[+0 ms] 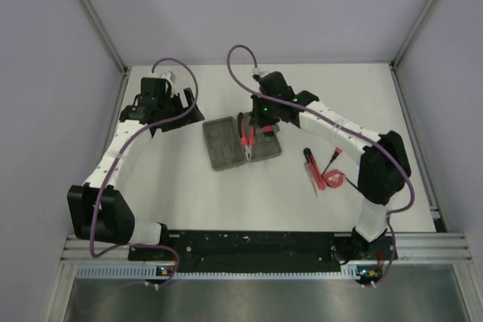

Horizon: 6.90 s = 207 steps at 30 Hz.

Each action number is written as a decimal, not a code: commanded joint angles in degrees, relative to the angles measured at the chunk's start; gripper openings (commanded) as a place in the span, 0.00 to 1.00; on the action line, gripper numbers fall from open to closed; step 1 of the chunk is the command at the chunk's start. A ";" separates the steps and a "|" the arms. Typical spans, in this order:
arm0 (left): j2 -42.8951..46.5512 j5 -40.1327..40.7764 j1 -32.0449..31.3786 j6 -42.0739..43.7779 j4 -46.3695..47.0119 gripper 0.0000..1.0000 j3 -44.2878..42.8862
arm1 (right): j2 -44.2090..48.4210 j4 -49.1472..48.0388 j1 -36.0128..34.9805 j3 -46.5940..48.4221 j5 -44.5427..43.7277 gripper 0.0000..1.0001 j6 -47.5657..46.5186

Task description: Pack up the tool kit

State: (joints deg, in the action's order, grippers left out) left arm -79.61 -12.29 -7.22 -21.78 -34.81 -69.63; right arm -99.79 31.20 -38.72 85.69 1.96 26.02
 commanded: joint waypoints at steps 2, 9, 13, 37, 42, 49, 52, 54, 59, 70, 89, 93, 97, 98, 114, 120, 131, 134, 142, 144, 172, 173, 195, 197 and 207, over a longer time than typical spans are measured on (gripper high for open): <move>0.25 2.72 3.00 -5.55 -1.31 0.91 1.60 | -12.52 -4.30 -3.47 14.04 4.90 0.00 -7.39; -3.88 -4.39 5.55 -10.21 1.93 0.87 4.58 | -25.09 -4.83 -6.28 29.08 5.43 0.00 -7.57; -6.60 -9.23 5.82 -11.53 5.53 0.85 5.81 | -28.79 -5.18 -7.60 32.60 3.58 0.00 -6.51; -15.66 -10.73 5.90 -15.57 14.15 0.75 8.63 | -36.62 -8.44 -8.92 34.10 -7.66 0.00 -6.51; -16.19 -11.17 5.82 -14.34 14.15 0.75 8.28 | -34.52 -9.58 -9.00 32.97 -9.78 0.00 -5.19; -16.19 -11.70 5.90 -14.43 15.47 0.76 7.84 | -31.43 -10.02 -8.83 31.47 -9.60 0.00 -2.82; -16.27 -11.96 5.73 -14.61 15.73 0.76 7.31 | -31.61 -7.22 -8.48 33.57 -10.13 0.00 -1.77; -16.36 -11.70 5.90 -14.61 15.73 0.76 7.14 | -32.66 -4.85 -7.78 34.98 -9.95 0.00 -0.54; -16.62 -11.79 5.90 -14.52 15.82 0.76 7.13 | -34.94 -2.72 -6.11 36.48 -9.61 0.00 1.49; -18.65 -12.49 5.73 -14.87 16.88 0.76 6.70 | -41.71 -2.55 -6.02 39.99 -7.84 0.09 -0.01; -26.46 -13.11 4.59 -15.58 25.75 0.73 1.78 | -37.85 -2.11 -6.02 36.57 -11.10 0.32 2.81; -29.10 -12.31 3.89 -14.96 25.40 0.64 0.11 | -37.59 -2.11 -5.93 35.51 -9.70 0.30 1.93; -31.12 -12.40 3.18 -14.08 25.40 0.60 -0.86 | -37.59 -2.02 -5.93 34.72 -8.99 0.28 1.40; -31.65 -12.92 3.01 -14.08 25.49 0.60 -1.12 | -37.50 -2.11 -5.93 34.55 -8.81 0.28 1.40; -34.38 -11.96 2.74 -14.43 19.87 0.20 -2.44 | -36.27 -2.11 -6.02 32.26 -8.72 0.24 0.35; -34.12 -12.14 2.39 -15.57 15.65 0.11 -1.92 | -34.60 -2.02 -5.93 29.89 -6.79 0.15 -0.79; -28.85 -8.63 0.72 -13.73 10.90 0.02 2.65 | -27.48 -2.55 -6.28 19.08 -4.07 0.09 0.17; -27.35 -7.74 0.46 -13.38 10.02 0.02 3.27 | -25.99 -2.81 -6.81 18.11 -3.71 0.09 0.17; -24.63 -7.39 0.37 -11.80 7.04 0.16 -1.38 | -24.49 -2.81 -7.16 21.27 -4.15 0.12 -0.09; -23.84 -7.13 0.37 -11.44 6.42 0.18 -2.79 | -24.05 -2.90 -7.16 21.80 -4.33 0.14 -0.09; -21.29 -10.29 0.54 -8.63 3.61 0.54 -5.00 | -6.31 -2.64 1.79 1.61 -7.75 0.37 0.52; -20.76 -10.47 0.54 -8.63 3.78 0.55 -4.56 | -4.47 -2.55 3.02 -0.85 -8.02 0.39 0.61; -11.88 -10.47 2.92 -5.47 4.31 0.99 -1.83 | 5.58 3.08 15.34 -26.19 -11.10 0.51 1.93; -11.79 -11.17 3.00 -5.73 4.75 0.99 -1.48 | 4.52 3.16 15.69 -25.93 -11.10 0.51 1.23; -11.70 -14.42 3.53 -6.61 5.98 0.94 -0.69 | -1.11 2.90 16.66 -22.94 -12.77 0.45 -0.18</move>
State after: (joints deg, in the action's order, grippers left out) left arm -93.86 -24.71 -4.14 -28.36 -31.16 -70.65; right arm -99.02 34.61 -23.27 60.58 -9.06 26.55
